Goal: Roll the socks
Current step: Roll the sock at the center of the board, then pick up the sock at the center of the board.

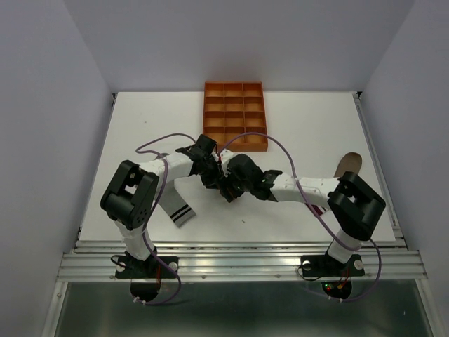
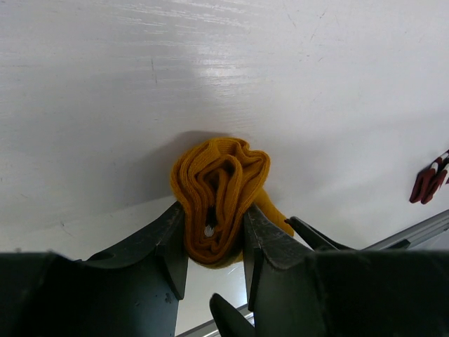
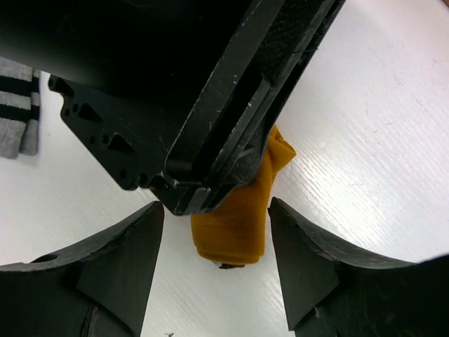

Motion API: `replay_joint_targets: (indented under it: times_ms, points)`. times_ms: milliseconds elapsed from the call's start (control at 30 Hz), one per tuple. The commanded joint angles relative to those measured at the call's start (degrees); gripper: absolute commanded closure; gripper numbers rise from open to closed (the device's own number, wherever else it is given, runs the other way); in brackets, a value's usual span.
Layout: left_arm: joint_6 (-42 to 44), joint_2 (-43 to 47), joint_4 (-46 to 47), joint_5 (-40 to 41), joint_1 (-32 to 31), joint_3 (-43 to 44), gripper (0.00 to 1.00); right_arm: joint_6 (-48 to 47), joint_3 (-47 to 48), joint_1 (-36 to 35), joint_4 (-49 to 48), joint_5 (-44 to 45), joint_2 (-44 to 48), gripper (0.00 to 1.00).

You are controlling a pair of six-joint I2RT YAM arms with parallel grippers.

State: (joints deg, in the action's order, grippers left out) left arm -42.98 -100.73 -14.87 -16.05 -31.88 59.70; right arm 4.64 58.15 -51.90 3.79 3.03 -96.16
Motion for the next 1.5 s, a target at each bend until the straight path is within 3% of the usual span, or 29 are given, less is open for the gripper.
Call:
replay_joint_targets:
  times_ms: [0,967,1200,1333,1400,1433,1467]
  points:
    - [0.88,-2.54,-8.24,2.52,-1.08,-1.25,1.00,-2.09,0.30,-1.27,-4.67,3.66,-1.66,0.33]
    - [1.06,-2.63,-7.36,1.11,-1.17,-2.05,1.00,5.90,2.50,-1.27,-6.43,7.43,-9.48,0.39]
    - [0.80,-2.55,-6.66,1.02,-1.17,-2.92,1.00,10.46,2.76,-1.27,-6.43,11.12,-10.80,0.58]
    - [0.62,-2.10,-6.04,0.85,-1.17,-3.45,1.00,12.40,2.67,-1.27,-6.34,11.65,-11.86,0.78]
    - [0.44,-1.93,-6.05,0.94,-1.17,-3.45,1.00,13.11,2.58,-1.27,-5.90,11.57,-12.03,0.96]
    - [0.27,-1.93,-5.87,0.85,-1.17,-3.45,1.00,13.63,2.32,-1.27,-5.81,11.65,-12.03,0.99]
    - [0.09,-1.49,-5.52,0.76,-1.17,-3.37,0.92,13.64,1.80,-1.27,-5.55,11.13,-11.86,0.99]
